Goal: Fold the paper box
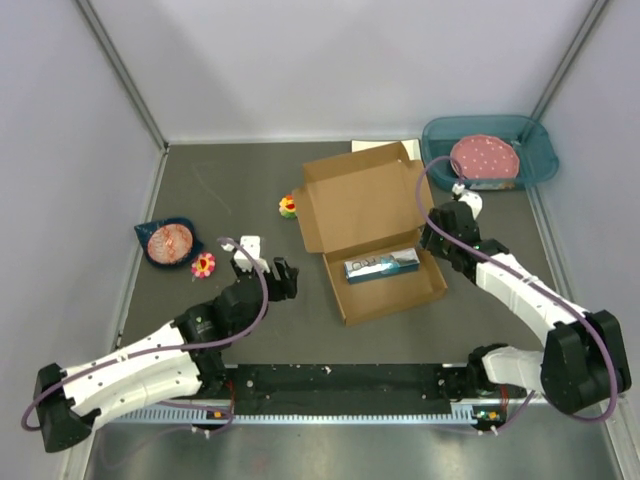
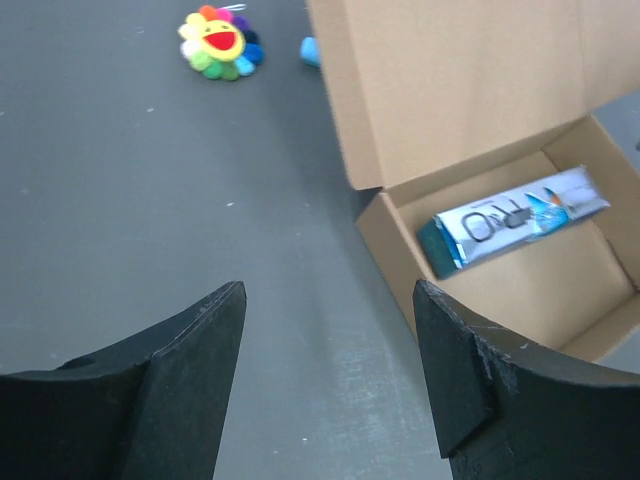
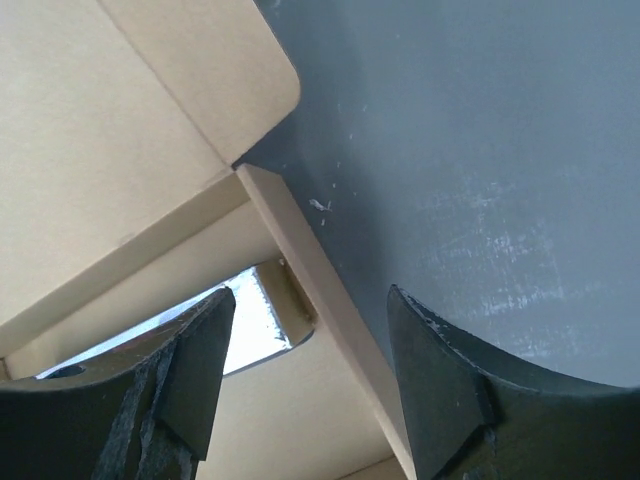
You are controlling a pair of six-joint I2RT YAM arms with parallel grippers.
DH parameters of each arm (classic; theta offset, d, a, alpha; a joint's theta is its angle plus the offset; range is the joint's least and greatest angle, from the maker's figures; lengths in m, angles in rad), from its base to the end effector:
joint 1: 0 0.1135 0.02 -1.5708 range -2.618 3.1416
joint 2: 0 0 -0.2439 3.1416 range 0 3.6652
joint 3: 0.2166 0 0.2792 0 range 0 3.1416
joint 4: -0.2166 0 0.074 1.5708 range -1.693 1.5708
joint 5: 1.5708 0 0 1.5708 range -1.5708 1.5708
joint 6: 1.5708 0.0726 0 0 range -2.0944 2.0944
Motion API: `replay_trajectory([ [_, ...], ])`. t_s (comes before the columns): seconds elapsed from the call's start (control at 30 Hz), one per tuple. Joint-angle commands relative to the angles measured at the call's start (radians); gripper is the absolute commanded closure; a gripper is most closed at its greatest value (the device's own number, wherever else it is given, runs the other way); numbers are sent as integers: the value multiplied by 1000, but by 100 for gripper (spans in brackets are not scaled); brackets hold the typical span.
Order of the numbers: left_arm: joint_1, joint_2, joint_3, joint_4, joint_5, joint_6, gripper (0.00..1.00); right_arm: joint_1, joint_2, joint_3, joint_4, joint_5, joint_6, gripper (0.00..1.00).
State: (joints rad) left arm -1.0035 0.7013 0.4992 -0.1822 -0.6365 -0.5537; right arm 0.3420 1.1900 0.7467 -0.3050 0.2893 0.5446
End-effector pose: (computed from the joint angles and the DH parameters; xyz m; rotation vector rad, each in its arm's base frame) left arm 0.1630 -0.1755 0.2253 0.0120 1.9012 -0.4436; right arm 0.2958 0.0833 0.1795 0.3746 2.2534 0.1265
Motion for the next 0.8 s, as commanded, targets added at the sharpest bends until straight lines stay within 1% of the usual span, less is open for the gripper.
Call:
replay_trajectory([
  [0.0, -3, -25, -48, 36, -123, -49, 27, -11, 69, -47, 101, -53, 25, 37],
  [0.1, -1, -11, -45, 62, -164, -42, 26, -9, 63, -111, 162, -120, 25, 41],
  [0.17, 0, -2, -44, 114, -186, -14, 25, -8, 68, -136, 165, -130, 23, 42],
  [0.27, 12, 23, -28, 174, -218, 15, 24, -6, 69, -165, 168, -151, 25, 48],
  [0.3, 19, 33, -12, 173, -226, 20, 24, 0, 60, -173, 167, -154, 29, 52],
  [0.37, 43, 69, 13, 225, -238, 23, 23, 14, 40, -196, 162, -154, 37, 55],
  [0.53, 109, 164, 85, 289, -206, 52, 22, 63, -23, -236, 147, -162, 40, 60],
  [0.67, 213, 217, 125, 326, -154, 43, 22, 94, -76, -265, 126, -168, 41, 63],
  [0.73, 252, 248, 142, 366, -105, 44, 21, 101, -87, -268, 119, -167, 41, 64],
  [0.77, 288, 260, 148, 378, -83, 54, 20, 101, -89, -271, 116, -170, 41, 64],
])
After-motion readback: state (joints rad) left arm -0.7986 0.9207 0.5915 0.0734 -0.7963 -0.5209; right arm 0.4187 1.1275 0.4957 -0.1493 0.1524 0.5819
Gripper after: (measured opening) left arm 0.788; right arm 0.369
